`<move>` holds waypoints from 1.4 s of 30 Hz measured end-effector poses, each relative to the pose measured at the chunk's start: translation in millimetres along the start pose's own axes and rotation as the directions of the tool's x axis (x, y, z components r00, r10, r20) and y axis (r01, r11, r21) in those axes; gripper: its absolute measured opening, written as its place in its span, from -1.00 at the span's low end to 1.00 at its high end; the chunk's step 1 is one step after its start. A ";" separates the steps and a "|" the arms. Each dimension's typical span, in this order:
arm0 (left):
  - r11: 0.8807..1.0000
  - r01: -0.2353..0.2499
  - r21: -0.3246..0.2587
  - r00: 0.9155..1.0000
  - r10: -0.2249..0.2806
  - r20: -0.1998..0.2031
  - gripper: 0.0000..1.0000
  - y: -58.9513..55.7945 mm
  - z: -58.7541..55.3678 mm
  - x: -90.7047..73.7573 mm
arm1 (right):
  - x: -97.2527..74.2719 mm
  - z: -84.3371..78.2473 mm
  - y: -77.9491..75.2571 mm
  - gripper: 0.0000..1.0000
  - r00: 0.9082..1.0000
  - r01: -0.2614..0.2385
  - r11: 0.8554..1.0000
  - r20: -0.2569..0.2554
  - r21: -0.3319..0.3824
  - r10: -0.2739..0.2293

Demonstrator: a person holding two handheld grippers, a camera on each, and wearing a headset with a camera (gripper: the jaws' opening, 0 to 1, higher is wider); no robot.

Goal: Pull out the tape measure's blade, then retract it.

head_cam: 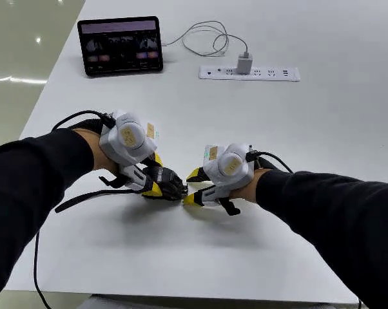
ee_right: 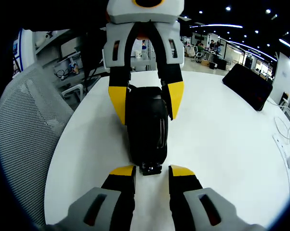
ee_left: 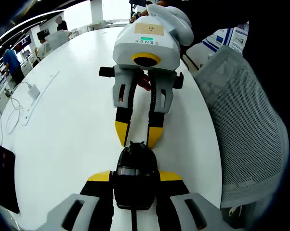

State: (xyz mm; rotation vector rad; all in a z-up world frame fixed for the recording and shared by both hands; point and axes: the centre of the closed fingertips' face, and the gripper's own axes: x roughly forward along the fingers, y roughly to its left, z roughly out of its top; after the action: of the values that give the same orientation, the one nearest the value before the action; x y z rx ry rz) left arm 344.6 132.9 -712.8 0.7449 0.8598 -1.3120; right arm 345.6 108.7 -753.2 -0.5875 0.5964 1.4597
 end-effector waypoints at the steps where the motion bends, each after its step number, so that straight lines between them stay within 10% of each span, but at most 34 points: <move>1: 1.000 0.001 0.000 1.000 -0.001 -0.002 -0.41 0.4 -0.3 0.3 | 0.6 0.2 -0.8 -0.67 1.000 -0.002 1.000 -0.004 0.002 0.002; 42: 1.000 -0.019 -0.013 1.000 0.019 0.024 -0.41 0.1 0.0 1.1 | -5.5 -12.6 2.9 -0.83 0.997 -0.046 0.998 -0.058 -0.050 0.043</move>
State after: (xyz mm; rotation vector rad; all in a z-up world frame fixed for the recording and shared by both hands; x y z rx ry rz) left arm 344.8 132.3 -713.8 0.7239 0.8393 -1.2952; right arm 342.4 96.2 -758.6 -0.6617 0.6216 1.5080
